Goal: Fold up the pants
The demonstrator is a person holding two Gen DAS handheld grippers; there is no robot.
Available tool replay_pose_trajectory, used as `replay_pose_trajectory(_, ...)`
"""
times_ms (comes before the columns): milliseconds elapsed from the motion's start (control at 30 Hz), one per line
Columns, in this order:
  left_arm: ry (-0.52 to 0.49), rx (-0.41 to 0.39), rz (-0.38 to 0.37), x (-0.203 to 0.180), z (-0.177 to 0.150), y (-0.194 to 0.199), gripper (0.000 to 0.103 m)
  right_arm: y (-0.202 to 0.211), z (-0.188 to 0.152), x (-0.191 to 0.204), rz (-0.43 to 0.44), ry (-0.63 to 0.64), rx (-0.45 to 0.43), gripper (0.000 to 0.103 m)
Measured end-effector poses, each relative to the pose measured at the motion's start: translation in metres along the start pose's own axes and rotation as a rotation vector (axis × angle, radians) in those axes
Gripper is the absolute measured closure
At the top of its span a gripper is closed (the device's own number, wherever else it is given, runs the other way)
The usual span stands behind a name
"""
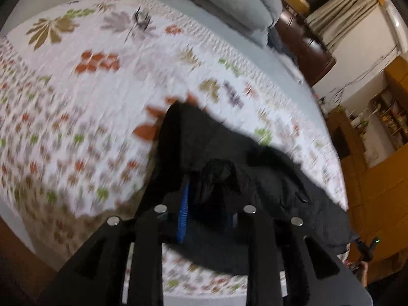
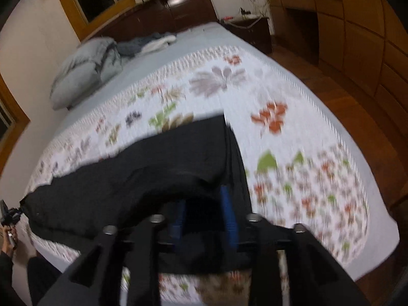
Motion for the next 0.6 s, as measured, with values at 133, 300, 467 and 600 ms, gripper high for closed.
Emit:
replay_pose_trajectory(133,-0.024,0.013,0.129,0.012,-0.023,0.009,0.060,0.005,-0.027,-0.010,-0.013,-0.075,0.037,0.046)
replay_pose_trajectory(300,-0.070,-0.100,0.259,0.003,-0.048,0.052,0.029,0.031,-0.059,-0.024,0.082,-0.281,0.014,0.037)
replay_pose_trajectory(467,-0.126,-0.164,0.093,-0.052,-0.072,0.067,0.010,0.023,-0.077,-0.005,0.317,-0.428,0.021,0.037)
replay_pose_trajectory(600,-0.021,-0.085,-0.119,-0.074,-0.083,0.032,0.008,-0.007,-0.080,0.014,0.423,-0.553,0.023,0.037)
Point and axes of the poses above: each gripper's, at about its wrist camera, not at the fingertips, and y roughly against the way its jaws point, x to its left, z to its top, the point moved 1 cm from there along -y, roughly the way its jaws point, and after that the axes turned 8 degrees about -z, right-handed, at the moved point
